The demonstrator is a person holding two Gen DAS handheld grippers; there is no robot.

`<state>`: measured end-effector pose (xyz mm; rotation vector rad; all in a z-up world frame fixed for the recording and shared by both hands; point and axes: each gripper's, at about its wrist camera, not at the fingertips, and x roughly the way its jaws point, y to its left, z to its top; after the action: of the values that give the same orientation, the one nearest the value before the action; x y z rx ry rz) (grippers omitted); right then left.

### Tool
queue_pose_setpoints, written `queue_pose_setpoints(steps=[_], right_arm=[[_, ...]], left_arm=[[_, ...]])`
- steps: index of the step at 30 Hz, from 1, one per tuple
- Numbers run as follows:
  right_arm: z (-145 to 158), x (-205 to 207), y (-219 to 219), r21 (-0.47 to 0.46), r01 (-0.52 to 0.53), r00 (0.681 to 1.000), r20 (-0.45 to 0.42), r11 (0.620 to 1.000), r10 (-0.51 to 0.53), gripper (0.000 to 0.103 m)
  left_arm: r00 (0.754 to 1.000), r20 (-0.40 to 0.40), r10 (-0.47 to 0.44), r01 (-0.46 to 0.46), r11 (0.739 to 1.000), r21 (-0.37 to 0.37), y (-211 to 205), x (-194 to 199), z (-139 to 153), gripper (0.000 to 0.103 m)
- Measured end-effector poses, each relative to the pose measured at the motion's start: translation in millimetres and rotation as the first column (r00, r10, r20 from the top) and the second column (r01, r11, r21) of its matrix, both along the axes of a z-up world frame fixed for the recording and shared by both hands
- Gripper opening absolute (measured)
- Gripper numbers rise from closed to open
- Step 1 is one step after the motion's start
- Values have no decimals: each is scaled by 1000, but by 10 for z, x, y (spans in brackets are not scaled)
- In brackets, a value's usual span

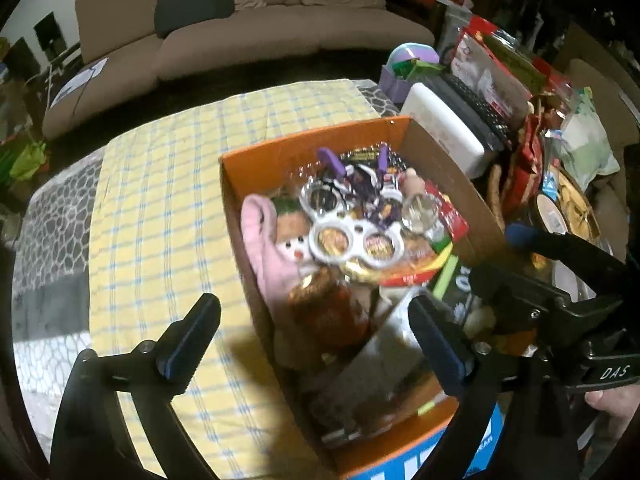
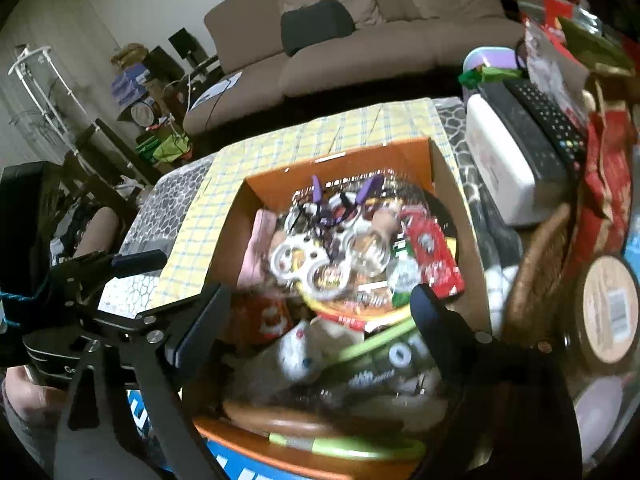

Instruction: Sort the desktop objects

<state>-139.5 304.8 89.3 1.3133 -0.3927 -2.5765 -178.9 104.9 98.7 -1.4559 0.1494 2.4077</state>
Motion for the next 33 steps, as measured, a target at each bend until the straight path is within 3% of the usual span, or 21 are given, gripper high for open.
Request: queue_pose_setpoints(steps=[11, 20, 27, 33], right_arm=[[239, 603, -279, 173, 29, 998, -66, 984, -18, 103], [296, 1155, -628, 216, 27, 996, -88, 976, -8, 103], [5, 1537, -845, 189, 68, 995, -84, 980, -52, 103], [-397, 1638, -965, 170, 69, 997, -51, 983, -61, 103]], left_arm=[[999, -31, 42, -43, 998, -34, -264, 614, 50, 103], [987, -55, 148, -148, 989, -3, -656, 1320, 9, 103], [959, -78, 272, -269, 962, 54, -1018, 1727, -242, 103], [948, -61, 311, -310, 950, 20, -1222, 1831, -642, 103]])
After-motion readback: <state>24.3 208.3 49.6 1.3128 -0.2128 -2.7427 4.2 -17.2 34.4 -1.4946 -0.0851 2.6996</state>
